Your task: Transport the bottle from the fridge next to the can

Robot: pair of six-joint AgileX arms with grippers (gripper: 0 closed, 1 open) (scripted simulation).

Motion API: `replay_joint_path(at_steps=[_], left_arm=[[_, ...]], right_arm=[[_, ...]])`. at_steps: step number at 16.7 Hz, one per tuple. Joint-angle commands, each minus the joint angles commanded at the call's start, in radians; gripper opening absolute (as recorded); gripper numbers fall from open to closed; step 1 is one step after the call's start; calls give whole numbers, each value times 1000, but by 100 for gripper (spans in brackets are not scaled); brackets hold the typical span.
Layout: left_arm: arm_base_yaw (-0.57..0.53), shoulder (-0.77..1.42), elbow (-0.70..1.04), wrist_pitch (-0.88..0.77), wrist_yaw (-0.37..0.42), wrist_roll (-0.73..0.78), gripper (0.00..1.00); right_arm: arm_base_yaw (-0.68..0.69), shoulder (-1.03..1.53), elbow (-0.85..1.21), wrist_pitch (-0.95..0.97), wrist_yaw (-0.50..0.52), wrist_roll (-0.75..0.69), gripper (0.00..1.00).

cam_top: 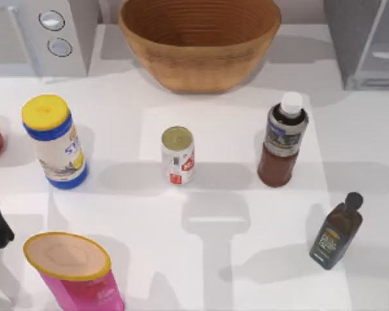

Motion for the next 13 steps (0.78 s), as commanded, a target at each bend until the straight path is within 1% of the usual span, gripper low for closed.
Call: replay_joint_path(at_steps=[2,5,7,13], left_arm=[[0,0,0,0,0,0,100],[0,0,0,0,0,0,100],[0,0,0,0,0,0,100],[0,0,0,0,0,0,100]], right_arm=[[-118,137,39,-8,-49,-119,100],[-222,266,79,-21,-98,-223,100],[-248,303,92,-28,-112,-247,100],[-245,304,90,-26,-112,-247,100]])
